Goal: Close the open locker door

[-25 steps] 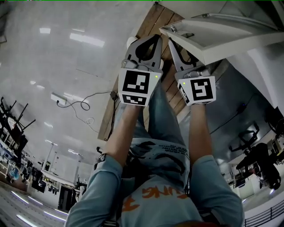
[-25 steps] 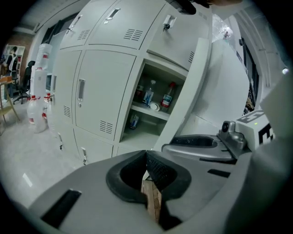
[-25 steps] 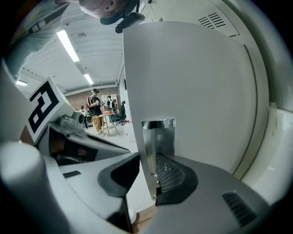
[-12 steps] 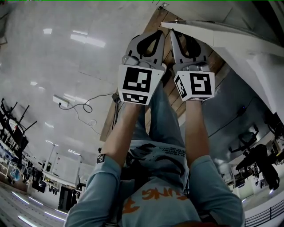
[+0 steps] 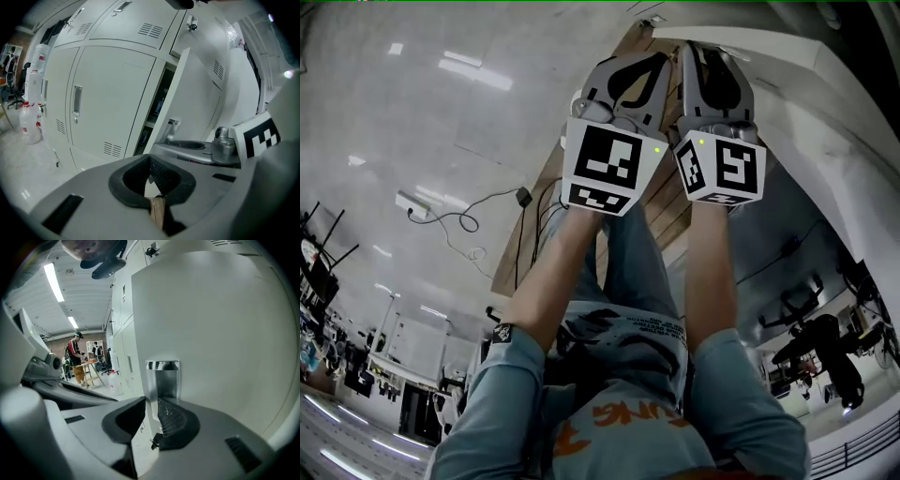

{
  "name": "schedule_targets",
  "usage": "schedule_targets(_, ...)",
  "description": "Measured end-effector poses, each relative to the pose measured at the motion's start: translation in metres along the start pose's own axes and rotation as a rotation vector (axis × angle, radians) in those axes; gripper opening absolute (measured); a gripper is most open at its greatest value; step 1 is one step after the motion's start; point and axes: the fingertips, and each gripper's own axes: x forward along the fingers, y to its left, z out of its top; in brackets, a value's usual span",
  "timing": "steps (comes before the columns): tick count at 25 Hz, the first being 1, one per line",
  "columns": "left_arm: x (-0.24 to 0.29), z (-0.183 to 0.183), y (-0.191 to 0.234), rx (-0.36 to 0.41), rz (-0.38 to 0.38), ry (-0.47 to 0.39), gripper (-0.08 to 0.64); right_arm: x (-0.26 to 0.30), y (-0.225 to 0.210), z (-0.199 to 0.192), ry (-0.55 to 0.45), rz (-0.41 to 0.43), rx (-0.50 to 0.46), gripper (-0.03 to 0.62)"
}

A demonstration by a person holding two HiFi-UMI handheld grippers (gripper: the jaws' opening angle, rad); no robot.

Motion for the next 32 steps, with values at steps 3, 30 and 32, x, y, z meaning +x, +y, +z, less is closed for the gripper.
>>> schedule_targets(3, 0.010, 0.005, 0.006, 0.002, -0.007, -0.004, 0.021, 0.013, -0.008, 0.005, -0.010, -0.034, -0.011, 0.080)
schedule_targets(30, 0.045, 0.048, 0.028, 0.049, -0.038, -0.032, 0.021, 0.052, -0.063, 0.038, -0.031, -0.310, -0.019, 0.055)
schedule_targets(32, 0.044, 0.049, 0.028, 0.053, -0.046, -0.030, 0.021, 0.052, -0.064, 0.039, -0.029, -0.315, -0.018, 0.056)
